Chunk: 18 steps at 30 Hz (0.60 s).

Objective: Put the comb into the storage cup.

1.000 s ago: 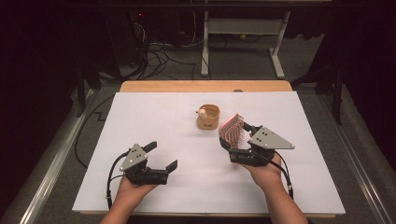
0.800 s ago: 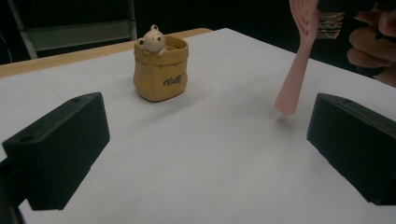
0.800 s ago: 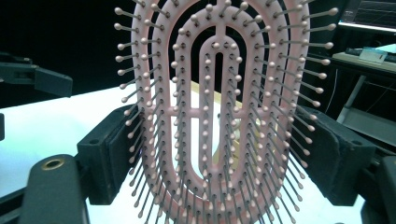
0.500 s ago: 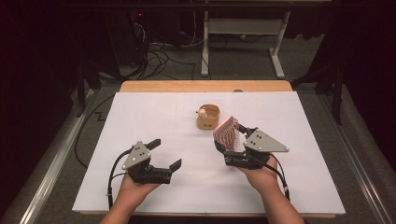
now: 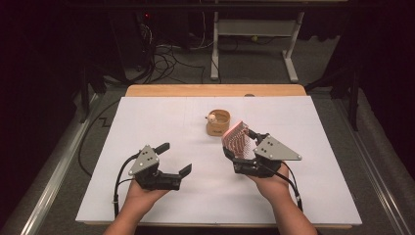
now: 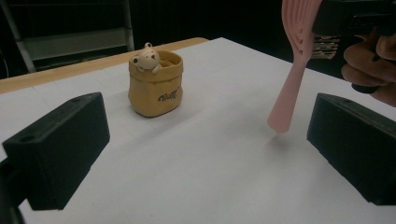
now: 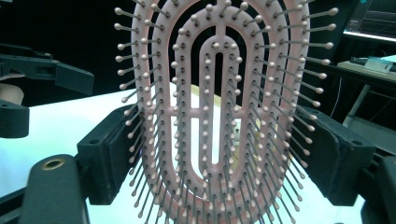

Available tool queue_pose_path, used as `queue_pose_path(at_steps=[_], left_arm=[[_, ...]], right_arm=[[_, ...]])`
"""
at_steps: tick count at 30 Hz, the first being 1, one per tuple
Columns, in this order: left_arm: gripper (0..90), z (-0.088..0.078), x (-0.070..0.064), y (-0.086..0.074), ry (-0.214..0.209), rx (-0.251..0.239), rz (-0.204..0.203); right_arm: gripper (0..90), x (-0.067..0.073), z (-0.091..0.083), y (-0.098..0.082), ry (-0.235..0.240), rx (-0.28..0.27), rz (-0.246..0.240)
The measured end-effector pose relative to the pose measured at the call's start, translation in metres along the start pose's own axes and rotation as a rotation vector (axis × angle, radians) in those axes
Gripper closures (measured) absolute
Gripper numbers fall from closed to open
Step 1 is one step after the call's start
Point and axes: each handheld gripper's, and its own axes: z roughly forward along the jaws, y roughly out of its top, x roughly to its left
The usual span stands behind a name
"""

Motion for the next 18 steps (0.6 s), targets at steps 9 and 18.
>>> queue_pose_path(at_steps=[9,18], left_arm=[[0.0,0.001,-0.003,0.009,-0.009,-0.008,0.014],[0.0,0.001,-0.007,0.019,-0.020,-0.021,0.018]], right_arm=[[19.8,0.000,0.001,0.001,-0.007,-0.004,-0.002],[19.8,0.000,0.005,0.000,-0.004,-0.002,0.001]])
